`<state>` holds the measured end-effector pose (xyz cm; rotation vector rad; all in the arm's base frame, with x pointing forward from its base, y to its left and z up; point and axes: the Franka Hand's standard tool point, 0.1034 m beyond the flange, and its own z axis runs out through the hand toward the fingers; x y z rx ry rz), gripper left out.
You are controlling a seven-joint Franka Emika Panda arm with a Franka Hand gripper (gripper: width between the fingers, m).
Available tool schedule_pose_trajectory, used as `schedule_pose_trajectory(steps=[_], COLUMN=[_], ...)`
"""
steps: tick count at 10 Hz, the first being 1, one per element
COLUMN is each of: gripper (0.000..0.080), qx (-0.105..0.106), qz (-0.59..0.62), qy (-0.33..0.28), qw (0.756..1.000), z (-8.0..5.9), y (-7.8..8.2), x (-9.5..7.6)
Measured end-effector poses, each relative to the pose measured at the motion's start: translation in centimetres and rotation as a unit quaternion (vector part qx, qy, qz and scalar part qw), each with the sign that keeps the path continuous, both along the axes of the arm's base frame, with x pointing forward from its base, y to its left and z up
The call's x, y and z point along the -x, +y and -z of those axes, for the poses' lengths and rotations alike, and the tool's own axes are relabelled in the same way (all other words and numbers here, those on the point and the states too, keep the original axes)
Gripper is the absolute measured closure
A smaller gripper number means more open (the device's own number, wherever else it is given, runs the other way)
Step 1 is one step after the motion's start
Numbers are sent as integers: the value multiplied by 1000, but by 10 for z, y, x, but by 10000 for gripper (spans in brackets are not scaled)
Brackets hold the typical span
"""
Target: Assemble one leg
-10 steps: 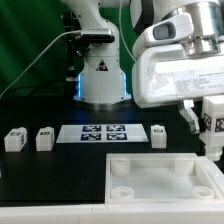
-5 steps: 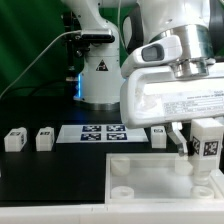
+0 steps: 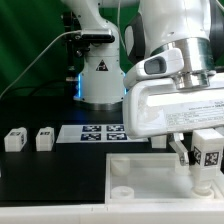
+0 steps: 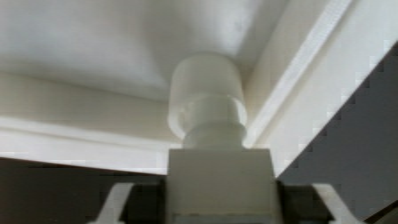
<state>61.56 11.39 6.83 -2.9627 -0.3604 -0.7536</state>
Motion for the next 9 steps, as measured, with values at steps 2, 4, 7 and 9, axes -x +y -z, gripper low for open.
schedule_pose_trajectory(steps=[2, 4, 7, 9], gripper=[508, 508, 508, 508], qx=[1, 1, 1, -2], qz=[-2, -2, -5, -4], qy=[-7, -7, -2, -20], qw=[1000, 1000, 1000, 1000], z=[1, 8, 16, 17], y=[-2, -1, 3, 3], x=[-2, -1, 3, 2])
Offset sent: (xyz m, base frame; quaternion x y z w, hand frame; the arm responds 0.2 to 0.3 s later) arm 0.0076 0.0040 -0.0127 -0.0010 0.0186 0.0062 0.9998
